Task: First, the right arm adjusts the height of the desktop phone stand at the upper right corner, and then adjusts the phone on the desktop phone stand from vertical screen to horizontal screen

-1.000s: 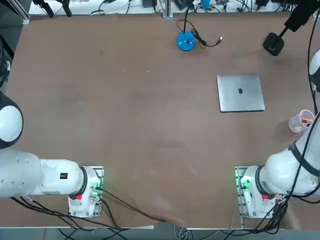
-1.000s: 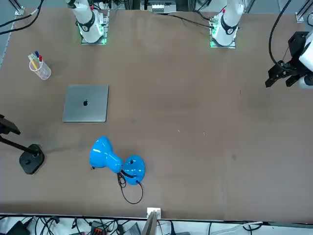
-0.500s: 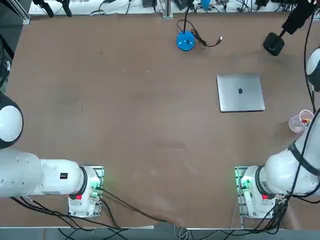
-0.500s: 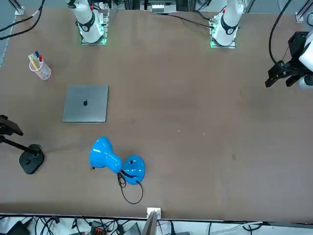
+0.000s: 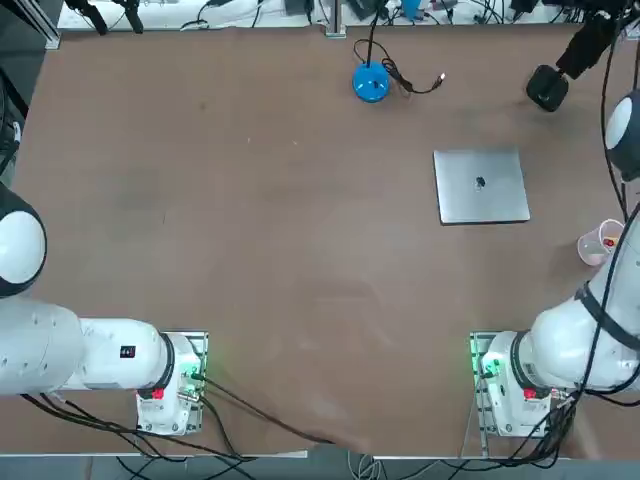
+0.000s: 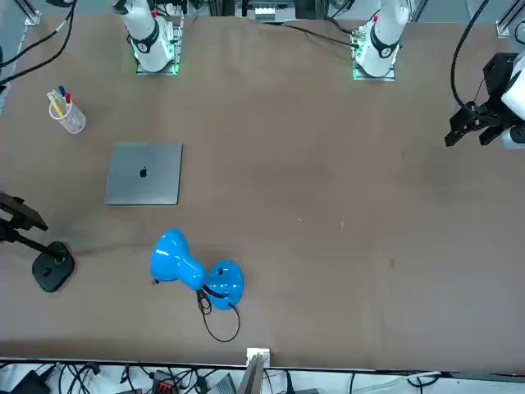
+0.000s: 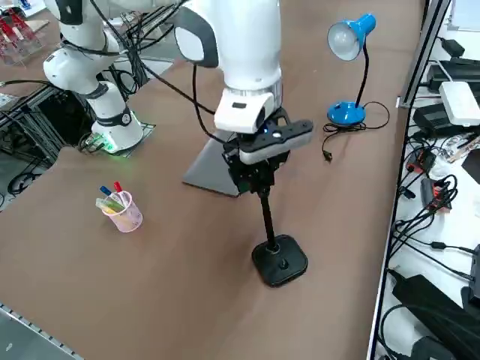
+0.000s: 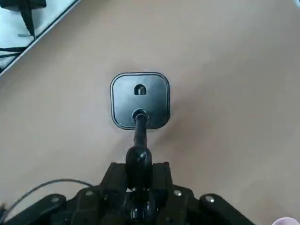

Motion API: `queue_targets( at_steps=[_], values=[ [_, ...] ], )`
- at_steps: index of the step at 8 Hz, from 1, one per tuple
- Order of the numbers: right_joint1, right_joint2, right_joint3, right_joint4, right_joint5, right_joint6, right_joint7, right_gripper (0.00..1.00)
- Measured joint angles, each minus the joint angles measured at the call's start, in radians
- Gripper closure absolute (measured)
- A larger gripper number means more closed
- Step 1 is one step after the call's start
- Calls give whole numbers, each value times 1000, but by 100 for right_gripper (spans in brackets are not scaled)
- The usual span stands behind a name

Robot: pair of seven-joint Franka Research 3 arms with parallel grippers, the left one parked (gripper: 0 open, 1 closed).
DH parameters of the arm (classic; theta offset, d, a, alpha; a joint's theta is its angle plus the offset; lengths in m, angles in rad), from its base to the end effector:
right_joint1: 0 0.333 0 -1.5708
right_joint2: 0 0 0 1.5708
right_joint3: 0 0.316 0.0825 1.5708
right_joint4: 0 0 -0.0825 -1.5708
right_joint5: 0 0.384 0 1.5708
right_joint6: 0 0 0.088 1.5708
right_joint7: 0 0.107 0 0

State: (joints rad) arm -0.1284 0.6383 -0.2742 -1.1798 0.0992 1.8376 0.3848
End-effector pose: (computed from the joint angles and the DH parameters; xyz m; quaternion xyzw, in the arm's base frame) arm 0.6990 -0.2303 0.4295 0.9286 -0.3691 0.0203 0.0326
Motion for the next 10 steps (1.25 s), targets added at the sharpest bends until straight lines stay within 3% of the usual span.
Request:
queue_targets(
  at_steps=[8,9,10],
  values=[
    [-2,53,-1,0,-7,40,3,70],
    [-3,53,-1,0,-12,41,2,68],
    [-5,54,-2,0,-20,41,-2,55]
  ],
)
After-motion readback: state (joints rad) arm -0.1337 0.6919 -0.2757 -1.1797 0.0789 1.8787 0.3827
